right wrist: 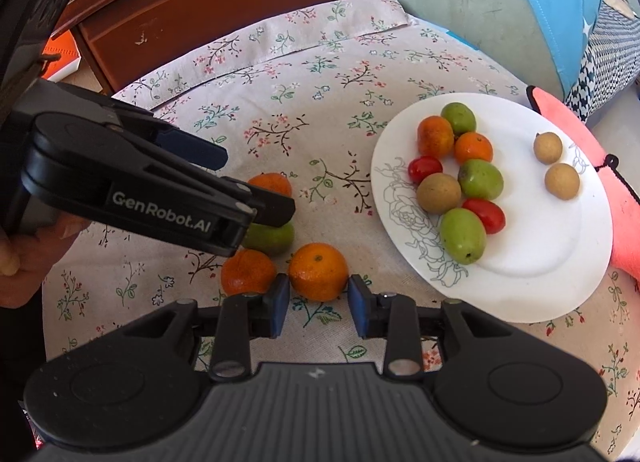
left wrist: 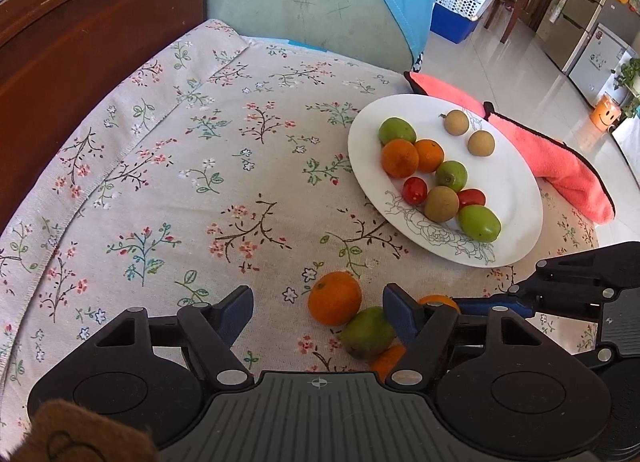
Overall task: Organize fruits
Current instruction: 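Grasp a tangerine with the right gripper while the left gripper grasps another tangerine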
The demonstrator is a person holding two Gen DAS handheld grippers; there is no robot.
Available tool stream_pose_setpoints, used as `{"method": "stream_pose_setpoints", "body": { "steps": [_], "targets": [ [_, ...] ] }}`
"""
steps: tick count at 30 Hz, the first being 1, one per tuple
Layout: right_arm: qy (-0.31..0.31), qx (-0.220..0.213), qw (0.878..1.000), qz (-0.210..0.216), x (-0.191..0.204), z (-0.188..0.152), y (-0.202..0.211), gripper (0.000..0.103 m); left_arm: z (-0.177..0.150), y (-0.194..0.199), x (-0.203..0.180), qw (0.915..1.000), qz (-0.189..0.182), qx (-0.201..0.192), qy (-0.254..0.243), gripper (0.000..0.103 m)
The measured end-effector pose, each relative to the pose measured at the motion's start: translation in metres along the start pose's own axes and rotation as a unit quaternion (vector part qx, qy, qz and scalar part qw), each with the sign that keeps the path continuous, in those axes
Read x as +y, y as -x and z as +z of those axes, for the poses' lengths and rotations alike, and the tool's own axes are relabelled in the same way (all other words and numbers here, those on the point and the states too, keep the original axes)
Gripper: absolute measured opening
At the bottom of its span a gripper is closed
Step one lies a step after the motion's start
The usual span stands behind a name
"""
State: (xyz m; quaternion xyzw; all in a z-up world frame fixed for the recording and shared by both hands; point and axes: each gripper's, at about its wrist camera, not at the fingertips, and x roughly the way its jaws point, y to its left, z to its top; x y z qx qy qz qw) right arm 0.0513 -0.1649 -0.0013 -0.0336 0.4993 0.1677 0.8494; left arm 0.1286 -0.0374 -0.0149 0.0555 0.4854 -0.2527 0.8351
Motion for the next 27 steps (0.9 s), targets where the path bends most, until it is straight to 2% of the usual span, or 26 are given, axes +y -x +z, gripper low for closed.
{"method": "stream_pose_setpoints", "body": {
  "steps": [3, 9, 16, 21, 27],
  "targets": [
    [0.000, 0.000, 1.000, 0.000, 0.000, 0.000, -0.001, 0.034, -0.001, -0.001, -0.001, 0.9999, -0.011, 0.000, 0.000, 0.065],
    [0.009, -0.003, 1.000, -0.004, 0.002, 0.000, -0.002, 0.033, 0.000, -0.002, 0.005, 0.9985, -0.047, 0.002, 0.028, 0.045],
    [0.019, -0.004, 1.000, -0.007, 0.004, 0.000, -0.001, 0.032, -0.001, 0.003, 0.012, 0.9971, -0.060, -0.002, 0.047, 0.028],
    [0.024, -0.003, 1.000, -0.008, 0.006, 0.000, -0.002, 0.032, 0.001, 0.002, 0.022, 0.9947, -0.063, -0.002, 0.081, 0.027],
    [0.023, -0.002, 1.000, -0.007, 0.006, 0.000, -0.002, 0.032, 0.006, -0.003, 0.018, 0.9938, -0.059, -0.002, 0.095, 0.031]
  ]
}}
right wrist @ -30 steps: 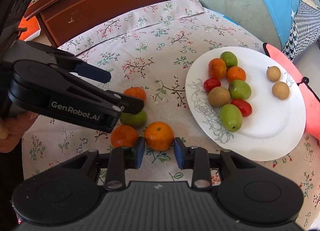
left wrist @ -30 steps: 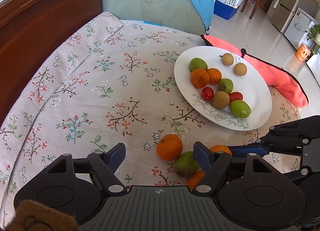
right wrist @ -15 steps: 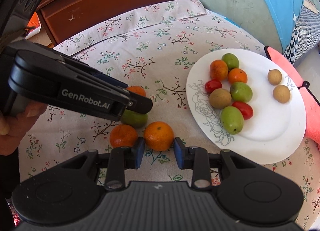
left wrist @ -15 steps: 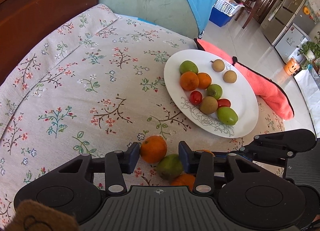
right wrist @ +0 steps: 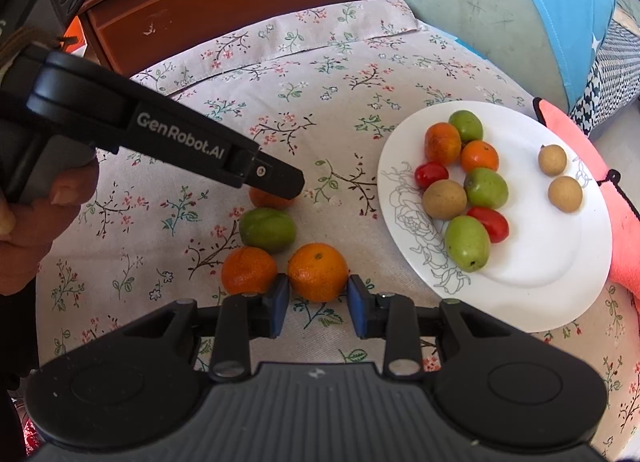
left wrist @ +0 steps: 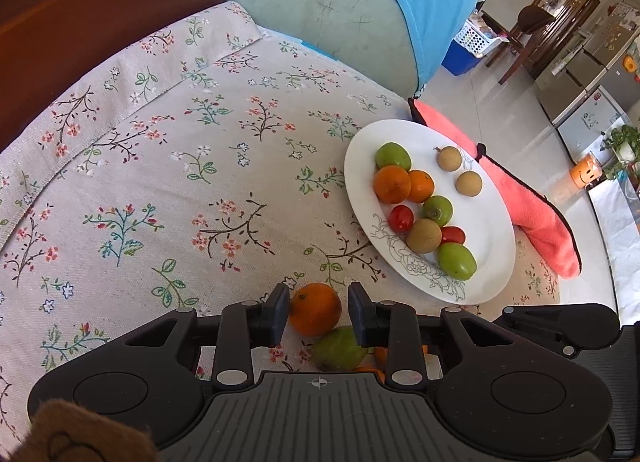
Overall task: Organize fruits
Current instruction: 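Grasp a tangerine with the right gripper while the left gripper grasps another tangerine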
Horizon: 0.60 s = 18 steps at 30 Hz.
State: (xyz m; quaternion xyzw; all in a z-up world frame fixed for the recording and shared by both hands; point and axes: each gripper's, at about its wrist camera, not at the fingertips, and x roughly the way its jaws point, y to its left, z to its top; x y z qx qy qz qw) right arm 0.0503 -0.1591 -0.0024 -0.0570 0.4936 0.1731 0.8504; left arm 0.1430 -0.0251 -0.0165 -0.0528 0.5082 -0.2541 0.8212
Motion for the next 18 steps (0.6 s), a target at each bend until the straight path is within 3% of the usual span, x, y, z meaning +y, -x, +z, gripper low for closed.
{"method": "stream_pose_setpoints", "body": {
  "steps": [3, 9, 14, 18],
  "targets": [
    [0.000, 0.000, 1.000, 0.000, 0.000, 0.000, 0.000, 0.032, -0.001, -0.008, -0.003, 0.9997, 0.018, 0.012, -0.005, 0.031],
    [0.001, 0.000, 1.000, 0.001, -0.001, -0.001, 0.000, 0.032, -0.004, -0.008, -0.004, 0.9998, 0.015, 0.007, -0.014, 0.027],
    [0.007, -0.003, 1.000, -0.002, 0.000, 0.000, 0.002, 0.032, -0.006, 0.000, -0.010, 0.9990, 0.014, -0.003, -0.043, 0.027],
    [0.015, -0.010, 1.000, -0.004, 0.002, 0.002, 0.006, 0.031, -0.008, 0.008, -0.021, 0.9942, 0.045, -0.024, -0.095, 0.027]
  ]
}}
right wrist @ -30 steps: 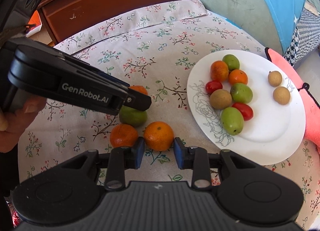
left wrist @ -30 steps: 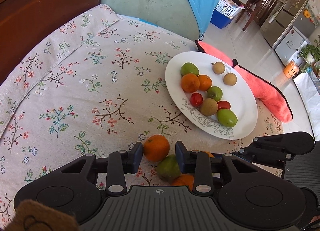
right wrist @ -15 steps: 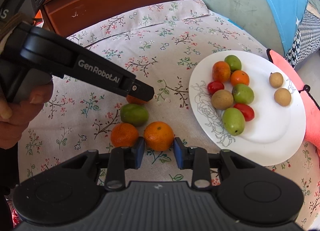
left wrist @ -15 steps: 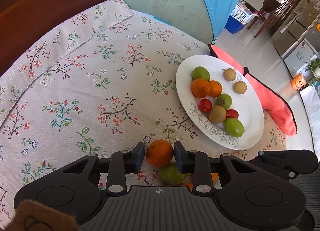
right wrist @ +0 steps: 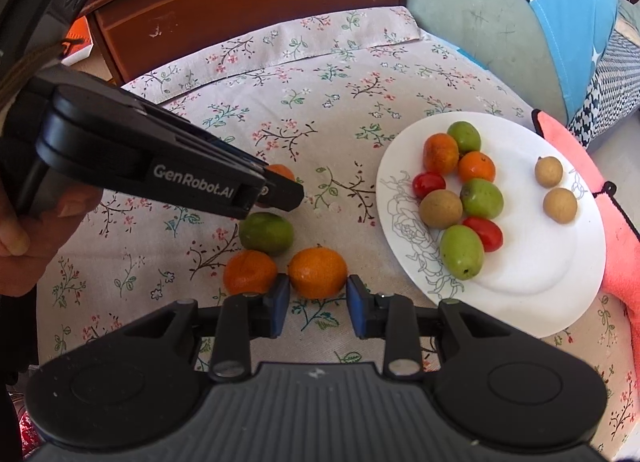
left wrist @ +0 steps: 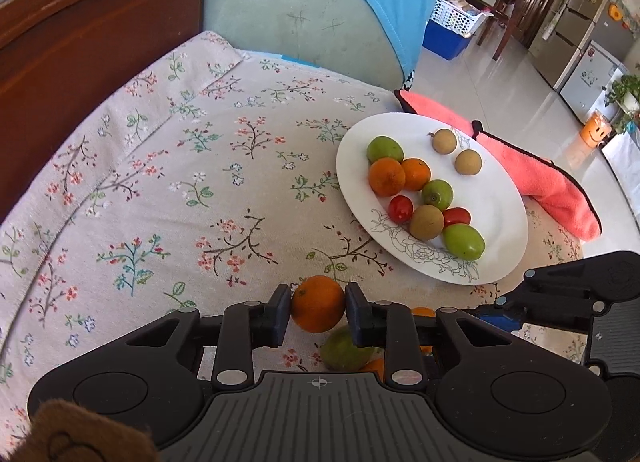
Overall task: Organize fruits
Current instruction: 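Grasp a tangerine with the right gripper while the left gripper grasps another tangerine, then carry the tangerine with the right gripper while the left gripper carries its tangerine to the plate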
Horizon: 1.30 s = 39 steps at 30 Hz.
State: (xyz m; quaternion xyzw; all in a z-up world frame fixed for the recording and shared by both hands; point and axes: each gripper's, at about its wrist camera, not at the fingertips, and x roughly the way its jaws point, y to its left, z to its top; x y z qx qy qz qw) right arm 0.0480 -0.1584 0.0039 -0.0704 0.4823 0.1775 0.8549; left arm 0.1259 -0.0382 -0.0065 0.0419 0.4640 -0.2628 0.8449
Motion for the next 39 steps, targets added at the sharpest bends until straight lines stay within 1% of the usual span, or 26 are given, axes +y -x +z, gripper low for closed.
{"method": "stream_pose_setpoints", "body": {
  "steps": [3, 4, 5, 6, 10, 15, 19, 20, 22, 24, 30, 34, 39],
  "targets": [
    [0.003, -0.007, 1.000, -0.003, -0.001, 0.002, 0.004, 0.029, 0.000, 0.007, -0.012, 0.9975, 0.031, -0.024, -0.059, 0.027],
    [0.003, -0.010, 1.000, -0.004, -0.002, 0.003, 0.005, 0.028, 0.000, 0.009, -0.015, 0.9963, 0.035, -0.030, -0.073, 0.027],
    [0.002, -0.012, 1.000, -0.004, -0.003, 0.004, 0.006, 0.025, -0.001, 0.011, -0.017, 0.9955, 0.034, -0.034, -0.081, 0.027],
    [0.000, -0.013, 1.000, -0.003, -0.004, 0.004, 0.007, 0.024, -0.001, 0.011, -0.018, 0.9953, 0.030, -0.034, -0.085, 0.027],
    [-0.003, -0.014, 1.000, 0.001, -0.005, 0.004, 0.007, 0.024, -0.003, 0.007, -0.017, 0.9957, 0.025, -0.025, -0.085, 0.027],
    [-0.015, -0.007, 1.000, 0.008, -0.008, 0.005, 0.001, 0.032, -0.004, 0.001, -0.009, 0.9979, 0.025, -0.013, -0.059, 0.027],
    [-0.021, -0.006, 1.000, 0.005, -0.007, 0.006, -0.004, 0.040, -0.004, 0.001, -0.005, 0.9983, 0.028, -0.010, -0.050, 0.027],
    [-0.023, -0.006, 1.000, 0.004, -0.007, 0.007, -0.006, 0.040, -0.004, 0.001, -0.004, 0.9982, 0.029, -0.009, -0.052, 0.027],
    [-0.024, -0.007, 1.000, 0.003, -0.007, 0.007, -0.009, 0.038, -0.005, 0.001, -0.005, 0.9977, 0.033, -0.010, -0.059, 0.027],
    [-0.027, -0.005, 1.000, 0.005, -0.008, 0.008, -0.012, 0.032, -0.004, 0.001, -0.006, 0.9972, 0.038, -0.012, -0.063, 0.027],
    [-0.032, -0.015, 0.999, -0.005, -0.012, 0.010, -0.005, 0.031, 0.002, 0.005, -0.011, 0.9961, 0.046, -0.031, -0.068, 0.027],
    [-0.036, -0.039, 0.999, -0.011, -0.024, 0.014, 0.015, 0.031, 0.011, 0.007, -0.021, 0.9942, 0.045, -0.052, -0.084, 0.027],
    [-0.038, -0.057, 0.997, -0.046, -0.042, 0.014, 0.032, 0.031, 0.023, 0.005, -0.038, 0.9911, 0.035, -0.073, -0.106, 0.027]
  ]
}}
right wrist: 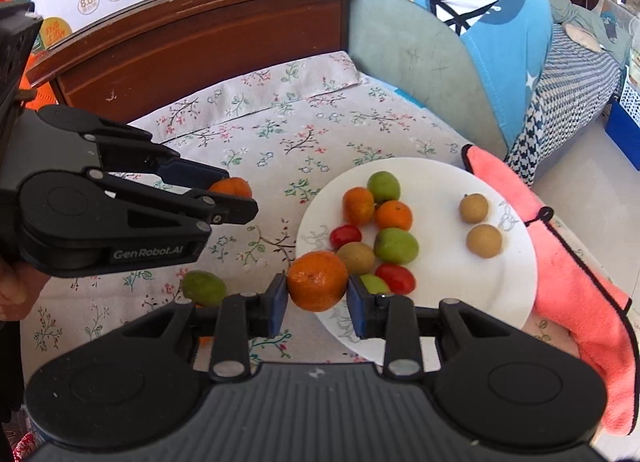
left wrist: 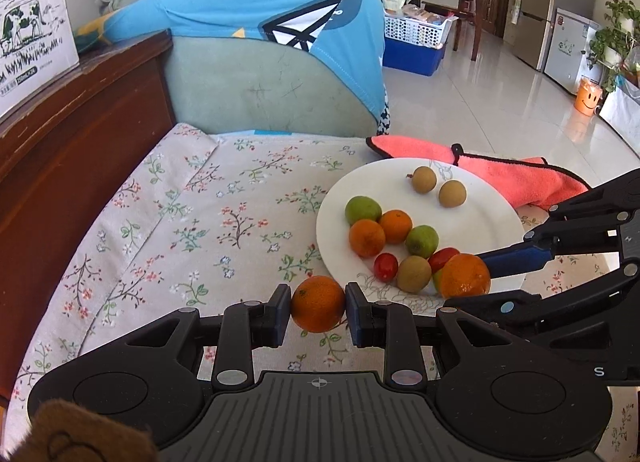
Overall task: Organize fruits
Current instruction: 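Carry the tangerine with the right gripper while the left gripper carries its tangerine to the plate, then open the right gripper onto the plate while the left gripper releases its tangerine there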
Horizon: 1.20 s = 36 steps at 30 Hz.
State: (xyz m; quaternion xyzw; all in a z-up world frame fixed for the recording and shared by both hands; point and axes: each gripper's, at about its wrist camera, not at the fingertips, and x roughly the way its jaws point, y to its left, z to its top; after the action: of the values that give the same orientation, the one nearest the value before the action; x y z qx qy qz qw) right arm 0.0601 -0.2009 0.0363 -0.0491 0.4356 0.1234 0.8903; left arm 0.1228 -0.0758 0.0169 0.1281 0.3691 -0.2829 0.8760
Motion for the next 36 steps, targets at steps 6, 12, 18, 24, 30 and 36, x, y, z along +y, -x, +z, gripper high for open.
{"method": "stream_pose_setpoints", "body": {
  "steps": [6, 12, 18, 24, 30, 36],
  "targets": [
    [-0.017, -0.012, 0.999, -0.033, -0.026, 0.001, 0.011, 0.032, 0.020, -0.010, -0.014, 0.9995, -0.011, -0.024, -0.018, 0.027],
    [-0.026, -0.007, 0.998, -0.053, -0.042, -0.002, 0.013, 0.032, 0.035, -0.029, -0.025, 0.9986, -0.032, -0.032, -0.029, 0.027],
    [-0.047, 0.001, 0.997, -0.066, -0.054, -0.005, 0.009, 0.032, 0.046, -0.048, -0.033, 0.9980, -0.052, -0.029, -0.021, 0.027],
    [-0.057, 0.009, 0.996, -0.071, -0.060, -0.006, 0.006, 0.032, 0.053, -0.063, -0.037, 0.9977, -0.061, -0.025, -0.015, 0.027],
    [-0.072, 0.019, 0.995, -0.070, -0.064, -0.007, 0.000, 0.032, 0.054, -0.073, -0.042, 0.9972, -0.072, -0.018, -0.008, 0.027],
    [-0.083, 0.023, 0.994, -0.069, -0.066, -0.007, -0.003, 0.033, 0.053, -0.069, -0.044, 0.9966, -0.081, -0.019, -0.004, 0.029]
  ]
}}
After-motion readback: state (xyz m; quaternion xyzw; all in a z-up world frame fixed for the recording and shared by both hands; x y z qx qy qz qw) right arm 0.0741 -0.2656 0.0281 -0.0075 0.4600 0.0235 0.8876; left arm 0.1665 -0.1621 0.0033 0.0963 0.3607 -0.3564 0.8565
